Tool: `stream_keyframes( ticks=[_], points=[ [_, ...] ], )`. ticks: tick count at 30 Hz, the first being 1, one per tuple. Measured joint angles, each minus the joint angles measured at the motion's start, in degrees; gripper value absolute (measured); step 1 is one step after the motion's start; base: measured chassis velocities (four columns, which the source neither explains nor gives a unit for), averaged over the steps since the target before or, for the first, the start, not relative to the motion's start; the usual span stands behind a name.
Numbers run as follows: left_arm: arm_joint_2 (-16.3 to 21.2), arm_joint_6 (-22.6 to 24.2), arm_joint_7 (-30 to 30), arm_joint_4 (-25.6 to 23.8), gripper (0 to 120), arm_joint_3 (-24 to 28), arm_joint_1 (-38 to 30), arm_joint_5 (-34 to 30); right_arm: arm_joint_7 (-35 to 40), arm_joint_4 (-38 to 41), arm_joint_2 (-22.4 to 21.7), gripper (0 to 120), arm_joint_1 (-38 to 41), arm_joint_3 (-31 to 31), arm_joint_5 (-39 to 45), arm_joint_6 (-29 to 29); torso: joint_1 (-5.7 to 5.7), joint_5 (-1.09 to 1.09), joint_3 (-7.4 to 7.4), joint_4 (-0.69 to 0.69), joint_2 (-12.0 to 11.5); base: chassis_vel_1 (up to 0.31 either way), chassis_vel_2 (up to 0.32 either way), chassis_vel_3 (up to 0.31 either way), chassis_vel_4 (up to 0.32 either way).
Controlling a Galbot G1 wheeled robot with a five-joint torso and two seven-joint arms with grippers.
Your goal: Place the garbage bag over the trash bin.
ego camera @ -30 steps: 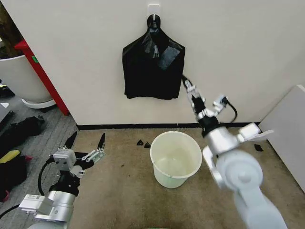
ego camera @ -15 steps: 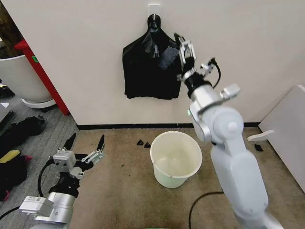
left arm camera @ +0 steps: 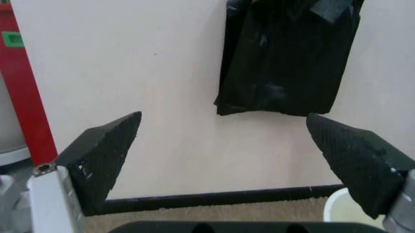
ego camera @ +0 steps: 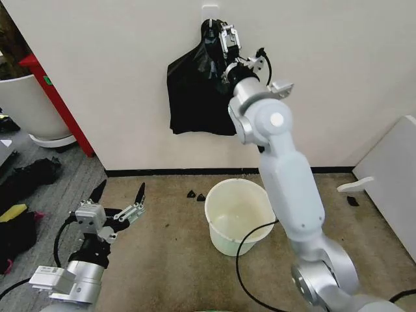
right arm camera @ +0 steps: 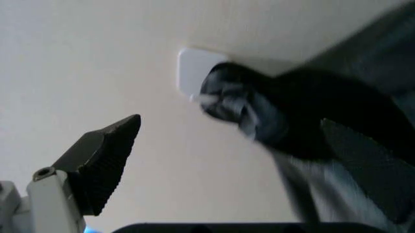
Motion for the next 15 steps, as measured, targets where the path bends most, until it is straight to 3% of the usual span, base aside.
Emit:
stream_keyframes(
  ticks=[15],
  points=[
    [-0.30,0.00,0.17,0.00,100,0.09,0.13,0.12,-2.27,-6.85,2.00,100,2.62,-0.96,-4.62,-0.49,0.00,0.01,0.00,0.00,0.00,0.000,0.000,0.000,0.000]
  ],
)
